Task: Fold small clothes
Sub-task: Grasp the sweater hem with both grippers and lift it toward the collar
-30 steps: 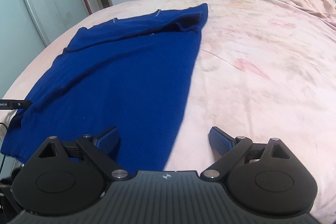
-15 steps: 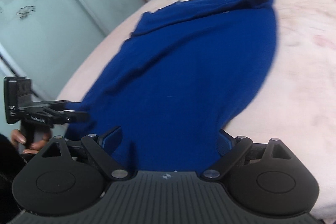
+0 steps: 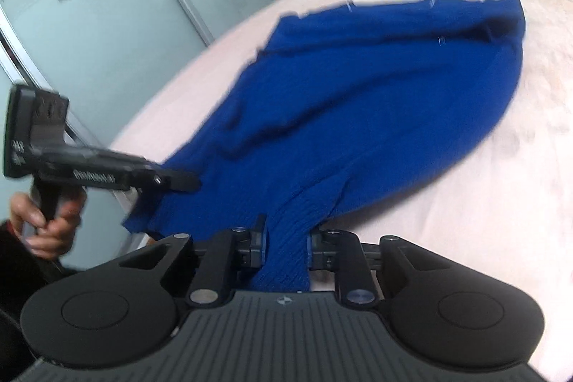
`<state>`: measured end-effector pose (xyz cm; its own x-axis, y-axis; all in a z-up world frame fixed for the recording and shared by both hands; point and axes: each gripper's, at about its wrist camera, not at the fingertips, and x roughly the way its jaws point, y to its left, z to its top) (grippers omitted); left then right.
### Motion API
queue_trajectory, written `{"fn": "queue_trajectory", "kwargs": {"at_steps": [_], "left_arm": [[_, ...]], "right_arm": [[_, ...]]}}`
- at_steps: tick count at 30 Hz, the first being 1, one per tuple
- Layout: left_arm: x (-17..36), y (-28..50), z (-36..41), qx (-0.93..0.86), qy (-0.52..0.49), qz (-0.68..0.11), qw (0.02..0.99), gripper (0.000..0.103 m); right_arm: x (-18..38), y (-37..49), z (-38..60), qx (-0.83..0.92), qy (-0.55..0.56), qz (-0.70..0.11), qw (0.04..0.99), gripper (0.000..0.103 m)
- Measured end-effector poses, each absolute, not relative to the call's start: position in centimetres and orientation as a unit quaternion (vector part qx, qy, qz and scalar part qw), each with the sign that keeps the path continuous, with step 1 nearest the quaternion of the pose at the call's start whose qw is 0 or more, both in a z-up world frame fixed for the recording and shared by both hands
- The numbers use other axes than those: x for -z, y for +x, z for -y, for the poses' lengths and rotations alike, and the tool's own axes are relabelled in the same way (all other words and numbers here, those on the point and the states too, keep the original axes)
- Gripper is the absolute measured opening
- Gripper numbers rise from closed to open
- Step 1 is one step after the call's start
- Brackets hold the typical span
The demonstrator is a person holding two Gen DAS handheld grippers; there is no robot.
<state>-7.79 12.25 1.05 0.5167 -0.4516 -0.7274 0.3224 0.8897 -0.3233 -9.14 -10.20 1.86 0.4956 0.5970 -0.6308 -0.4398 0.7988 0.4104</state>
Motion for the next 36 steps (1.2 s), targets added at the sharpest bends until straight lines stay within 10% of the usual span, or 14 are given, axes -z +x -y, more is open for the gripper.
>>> {"fn": "queue_trajectory", "kwargs": {"at_steps": [13, 36], "left_arm": [[-7.6, -0.9, -9.1, 0.17, -0.014, -0.338, 0.925, 0.015], [-5.1, 7.9, -7.4, 0.116, 0.005, -0.362, 0.925, 0.015]], "right_arm": [[-8.8, -2.7, 13.9, -0.242, 0.099, -0.281, 0.923, 0.02], [-3.6, 6.1, 15.7, -0.126, 0.142, -0.261, 0.947, 0.02]]}}
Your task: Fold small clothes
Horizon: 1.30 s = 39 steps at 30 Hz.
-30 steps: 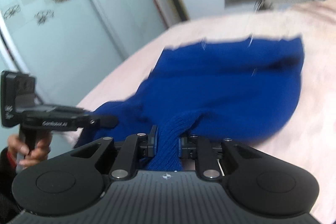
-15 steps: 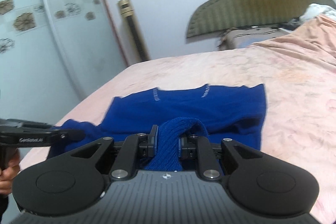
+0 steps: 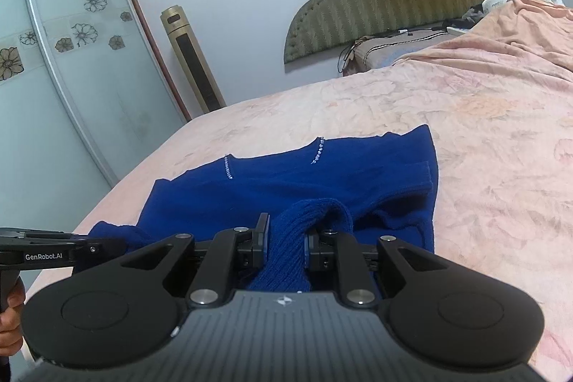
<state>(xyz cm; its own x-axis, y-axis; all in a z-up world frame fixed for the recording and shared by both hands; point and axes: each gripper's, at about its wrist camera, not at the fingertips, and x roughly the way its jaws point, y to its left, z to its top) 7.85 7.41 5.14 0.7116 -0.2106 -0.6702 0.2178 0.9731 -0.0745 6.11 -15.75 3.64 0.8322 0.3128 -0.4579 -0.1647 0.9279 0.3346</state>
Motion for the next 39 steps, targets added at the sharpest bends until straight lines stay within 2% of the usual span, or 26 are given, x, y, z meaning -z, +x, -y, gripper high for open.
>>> {"fn": "queue_trajectory", "kwargs": {"at_steps": [6, 18, 21, 26, 30, 35, 36, 37, 39], "left_arm": [[-5.5, 10.1, -7.5, 0.106, -0.015, -0.351, 0.93, 0.015], [-3.2, 17.1, -5.7, 0.077, 0.05, -0.352, 0.932, 0.015], [-2.1, 18.3, -5.8, 0.077, 0.037, -0.368, 0.926, 0.016], [-0.7, 19.4, -8.1, 0.095, -0.034, -0.4, 0.911, 0.019], [0.1, 19.3, -10.7, 0.102, -0.099, -0.422, 0.896, 0.033], [0.3, 17.7, -12.0, 0.111, -0.12, -0.42, 0.892, 0.054], [0.2, 17.2, -12.1, 0.117, -0.123, -0.42, 0.892, 0.06], [0.3, 16.8, -12.3, 0.121, -0.126, -0.42, 0.89, 0.061], [0.6, 16.1, -12.4, 0.127, -0.131, -0.424, 0.887, 0.061]], "right_arm": [[-3.6, 8.1, 15.9, -0.114, 0.15, -0.247, 0.951, 0.02], [-1.0, 15.1, 16.0, -0.083, 0.181, -0.285, 0.938, 0.021], [0.2, 16.7, 16.3, -0.079, 0.204, -0.312, 0.925, 0.025], [1.6, 17.3, 17.7, -0.093, 0.247, -0.339, 0.903, 0.04], [2.2, 16.5, 19.5, -0.115, 0.289, -0.345, 0.886, 0.048], [1.9, 14.9, 20.0, -0.131, 0.27, -0.351, 0.887, 0.056], [1.8, 14.4, 20.0, -0.137, 0.261, -0.352, 0.888, 0.062], [1.7, 14.1, 19.9, -0.142, 0.254, -0.353, 0.889, 0.066], [1.4, 13.2, 19.7, -0.149, 0.235, -0.351, 0.894, 0.066]]}}
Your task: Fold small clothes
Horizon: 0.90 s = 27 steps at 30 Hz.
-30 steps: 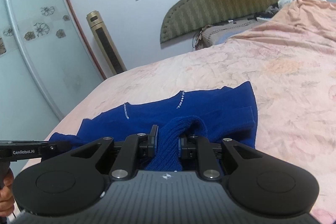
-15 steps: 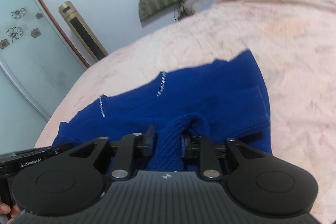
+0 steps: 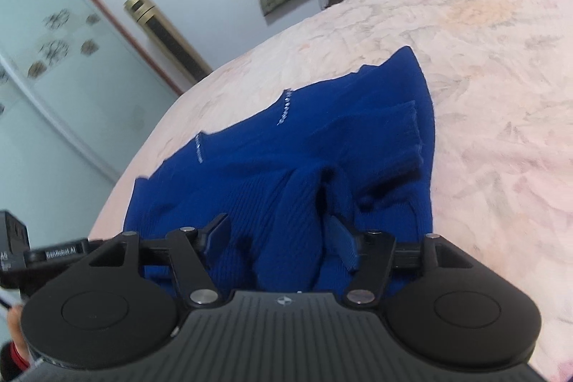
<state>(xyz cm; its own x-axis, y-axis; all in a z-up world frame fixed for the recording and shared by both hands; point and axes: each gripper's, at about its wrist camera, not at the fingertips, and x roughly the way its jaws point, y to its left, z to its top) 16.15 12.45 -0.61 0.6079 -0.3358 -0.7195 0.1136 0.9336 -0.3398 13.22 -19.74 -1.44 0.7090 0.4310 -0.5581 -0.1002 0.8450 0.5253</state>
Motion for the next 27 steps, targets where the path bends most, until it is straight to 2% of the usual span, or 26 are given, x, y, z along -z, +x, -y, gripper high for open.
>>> {"fn": "queue_trajectory", "kwargs": {"at_steps": [2, 3, 4, 5, 6, 9, 18, 27], "left_arm": [[0.9, 15.7, -12.6, 0.134, -0.129, -0.431, 0.883, 0.059], [1.0, 15.5, -12.5, 0.136, -0.127, -0.432, 0.883, 0.05], [1.0, 15.3, -12.4, 0.139, -0.123, -0.432, 0.883, 0.027], [1.0, 15.3, -12.3, 0.144, -0.12, -0.435, 0.88, 0.019], [0.9, 15.3, -12.3, 0.147, -0.125, -0.437, 0.878, 0.015], [-0.2, 15.0, -12.1, 0.138, -0.126, -0.425, 0.886, 0.012], [-6.9, 15.3, -11.7, 0.113, -0.104, -0.315, 0.937, 0.01], [-8.6, 19.8, -11.4, 0.03, -0.098, -0.253, 0.962, 0.005]], "right_arm": [[1.3, 12.6, 19.5, -0.151, 0.218, -0.356, 0.896, 0.06], [1.3, 12.4, 19.5, -0.151, 0.213, -0.361, 0.896, 0.046], [1.3, 12.2, 19.5, -0.147, 0.21, -0.365, 0.895, 0.032], [1.3, 12.2, 19.5, -0.145, 0.209, -0.367, 0.895, 0.026], [1.4, 12.2, 19.7, -0.144, 0.21, -0.369, 0.894, 0.016], [0.9, 11.9, 20.0, -0.148, 0.223, -0.355, 0.896, 0.016], [-3.0, 13.6, 22.2, -0.163, 0.306, -0.274, 0.897, 0.014], [-3.6, 18.0, 22.8, -0.111, 0.328, -0.244, 0.906, 0.014]]}}
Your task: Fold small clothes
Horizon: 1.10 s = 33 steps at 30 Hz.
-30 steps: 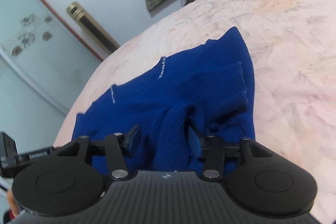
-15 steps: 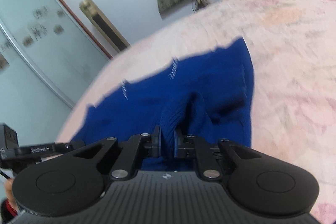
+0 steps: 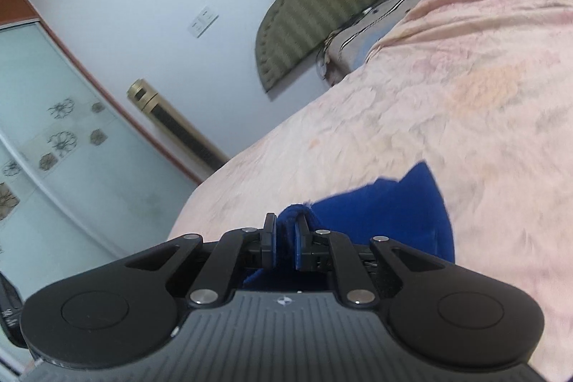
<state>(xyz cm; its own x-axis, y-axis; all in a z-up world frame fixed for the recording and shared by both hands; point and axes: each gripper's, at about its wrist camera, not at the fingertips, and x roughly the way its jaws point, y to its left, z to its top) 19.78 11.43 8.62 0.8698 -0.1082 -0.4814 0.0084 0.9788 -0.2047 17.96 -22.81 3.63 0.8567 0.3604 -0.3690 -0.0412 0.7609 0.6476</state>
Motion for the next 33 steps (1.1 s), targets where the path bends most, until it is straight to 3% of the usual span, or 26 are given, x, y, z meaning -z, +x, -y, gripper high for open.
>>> {"fn": "queue_trajectory", "kwargs": {"at_steps": [9, 12, 14, 15, 16, 19, 27, 33], "left_arm": [[-6.2, 23.9, -12.9, 0.028, -0.102, -0.289, 0.952, 0.005], [-5.2, 23.0, -13.7, 0.095, -0.093, -0.295, 0.946, 0.014], [-4.8, 22.0, -14.0, 0.119, -0.065, -0.283, 0.949, 0.047], [-4.6, 21.4, -14.4, 0.126, -0.056, -0.274, 0.952, 0.087], [-4.4, 20.5, -15.1, 0.133, -0.054, -0.249, 0.958, 0.1], [-4.5, 18.1, -16.6, 0.176, -0.059, -0.185, 0.965, 0.102], [-4.3, 16.0, -14.6, 0.316, 0.054, -0.183, 0.93, 0.103], [-0.5, 11.9, -8.9, 0.331, 0.317, -0.149, 0.876, 0.103]], "right_arm": [[-1.5, 22.4, 22.8, -0.085, 0.338, -0.268, 0.898, 0.014], [-0.8, 22.8, 23.0, -0.085, 0.33, -0.277, 0.898, 0.014], [-0.4, 23.0, 23.3, -0.085, 0.332, -0.283, 0.896, 0.014], [-0.3, 23.0, 23.4, -0.085, 0.332, -0.284, 0.895, 0.014], [-0.2, 23.1, 23.4, -0.086, 0.331, -0.286, 0.895, 0.014], [-0.1, 23.2, 23.3, -0.088, 0.324, -0.29, 0.896, 0.014], [0.1, 23.6, 23.2, -0.086, 0.318, -0.299, 0.895, 0.014], [0.1, 24.0, 23.0, -0.084, 0.313, -0.306, 0.895, 0.014]]}}
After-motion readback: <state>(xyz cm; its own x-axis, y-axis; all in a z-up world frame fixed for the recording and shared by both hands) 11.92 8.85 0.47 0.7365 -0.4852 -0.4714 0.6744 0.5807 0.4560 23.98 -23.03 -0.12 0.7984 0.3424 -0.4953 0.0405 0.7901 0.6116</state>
